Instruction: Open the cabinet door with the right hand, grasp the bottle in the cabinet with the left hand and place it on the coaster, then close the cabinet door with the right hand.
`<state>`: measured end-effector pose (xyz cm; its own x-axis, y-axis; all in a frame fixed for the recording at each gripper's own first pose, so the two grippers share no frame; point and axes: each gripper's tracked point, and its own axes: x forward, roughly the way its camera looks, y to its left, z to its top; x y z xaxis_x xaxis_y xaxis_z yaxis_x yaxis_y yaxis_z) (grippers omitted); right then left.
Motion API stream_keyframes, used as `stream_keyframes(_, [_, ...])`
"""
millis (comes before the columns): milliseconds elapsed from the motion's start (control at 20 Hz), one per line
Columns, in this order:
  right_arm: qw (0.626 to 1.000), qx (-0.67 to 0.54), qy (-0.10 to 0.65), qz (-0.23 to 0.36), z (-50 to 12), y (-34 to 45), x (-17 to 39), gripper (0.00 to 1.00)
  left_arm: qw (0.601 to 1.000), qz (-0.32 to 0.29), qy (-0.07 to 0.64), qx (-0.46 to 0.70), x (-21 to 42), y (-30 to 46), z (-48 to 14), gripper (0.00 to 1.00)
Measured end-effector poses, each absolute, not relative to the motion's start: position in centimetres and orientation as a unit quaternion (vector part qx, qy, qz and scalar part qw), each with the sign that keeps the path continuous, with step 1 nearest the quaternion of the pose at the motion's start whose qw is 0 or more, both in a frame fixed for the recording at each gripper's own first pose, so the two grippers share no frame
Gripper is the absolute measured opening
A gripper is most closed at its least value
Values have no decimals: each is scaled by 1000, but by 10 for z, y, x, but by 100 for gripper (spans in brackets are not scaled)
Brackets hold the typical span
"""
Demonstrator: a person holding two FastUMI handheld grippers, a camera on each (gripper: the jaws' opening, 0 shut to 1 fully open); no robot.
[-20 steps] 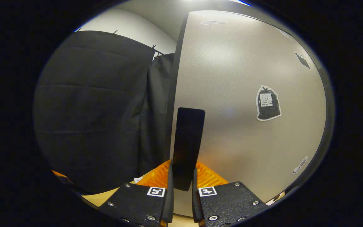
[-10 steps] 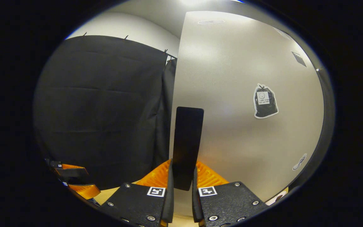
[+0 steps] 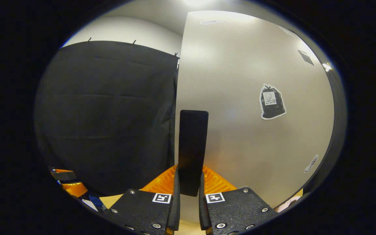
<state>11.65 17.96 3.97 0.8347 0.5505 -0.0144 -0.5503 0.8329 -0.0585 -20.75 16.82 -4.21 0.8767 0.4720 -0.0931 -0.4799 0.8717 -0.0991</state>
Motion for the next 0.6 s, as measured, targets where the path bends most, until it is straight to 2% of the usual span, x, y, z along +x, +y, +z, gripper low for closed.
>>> stream_keyframes(150, [951, -21, -5, 310, 38, 177, 116, 24, 964, 263, 45, 10, -244, 147, -31, 88])
stream_keyframes(200, [948, -17, -6, 318, 38, 176, 115, 25, 962, 267, 51, 20, -252, 139, -29, 92])
stream_keyframes(250, [946, -14, -6, 325, 38, 174, 114, 24, 962, 268, 52, 23, -258, 129, -26, 84])
stream_keyframes(300, [944, -10, -6, 329, 37, 173, 114, 24, 962, 266, 52, 18, -260, 118, -25, 93])
stream_keyframes(350, [943, -7, -8, 332, 37, 171, 114, 24, 964, 262, 55, 8, -260, 105, -28, 88])
stream_keyframes(400, [943, -3, -10, 334, 37, 171, 113, 24, 965, 253, 61, -9, -260, 91, -36, 93])
stream_keyframes(450, [942, -2, -9, 335, 37, 170, 113, 24, 967, 243, 67, -26, -257, 77, -43, 83])
stream_keyframes(550, [941, -3, -8, 339, 37, 168, 114, 24, 967, 242, 68, -38, -257, 67, -44, 93])
stream_keyframes(600, [940, -3, -8, 342, 36, 169, 114, 24, 966, 245, 70, -38, -258, 65, -44, 93])
